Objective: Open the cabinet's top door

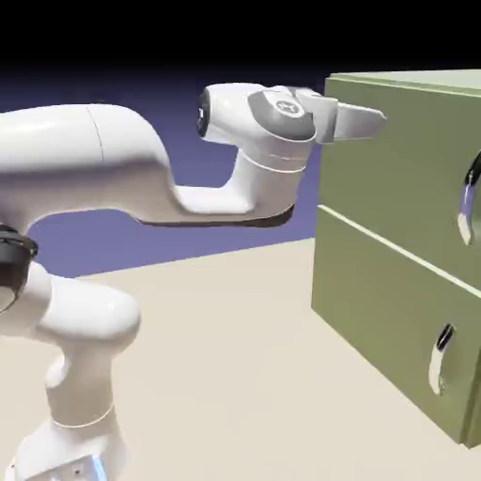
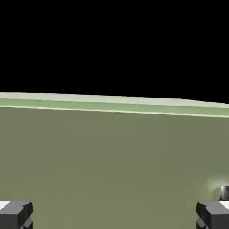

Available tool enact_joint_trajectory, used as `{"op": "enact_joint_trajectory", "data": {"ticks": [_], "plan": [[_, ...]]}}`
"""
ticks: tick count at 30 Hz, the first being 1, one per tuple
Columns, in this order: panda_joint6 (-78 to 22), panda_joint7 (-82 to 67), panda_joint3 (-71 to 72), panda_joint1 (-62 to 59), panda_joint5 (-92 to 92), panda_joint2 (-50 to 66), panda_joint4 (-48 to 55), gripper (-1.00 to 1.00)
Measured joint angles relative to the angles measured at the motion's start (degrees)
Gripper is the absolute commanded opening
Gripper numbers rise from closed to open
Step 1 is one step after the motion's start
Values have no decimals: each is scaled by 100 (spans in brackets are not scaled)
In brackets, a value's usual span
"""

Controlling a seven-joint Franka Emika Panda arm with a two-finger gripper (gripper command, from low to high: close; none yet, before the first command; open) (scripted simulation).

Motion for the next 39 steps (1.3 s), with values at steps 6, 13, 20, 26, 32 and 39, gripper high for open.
{"op": "enact_joint_trajectory", "data": {"ticks": [6, 13, 20, 26, 32, 39], "plan": [[-26, 999, -703, 654, -1495, -244, 417, 100], [-57, 2164, -1524, 1418, -3239, -530, 903, 100], [-88, 3329, -2345, 2181, -4983, -815, 1389, 100], [-60, 3376, -2831, 3056, -5087, -736, 2166, 100], [-422, 3614, -2630, 2666, -5087, -533, 1716, -100], [-1100, 4496, -1763, 1216, -5084, 104, 463, -100]]}}
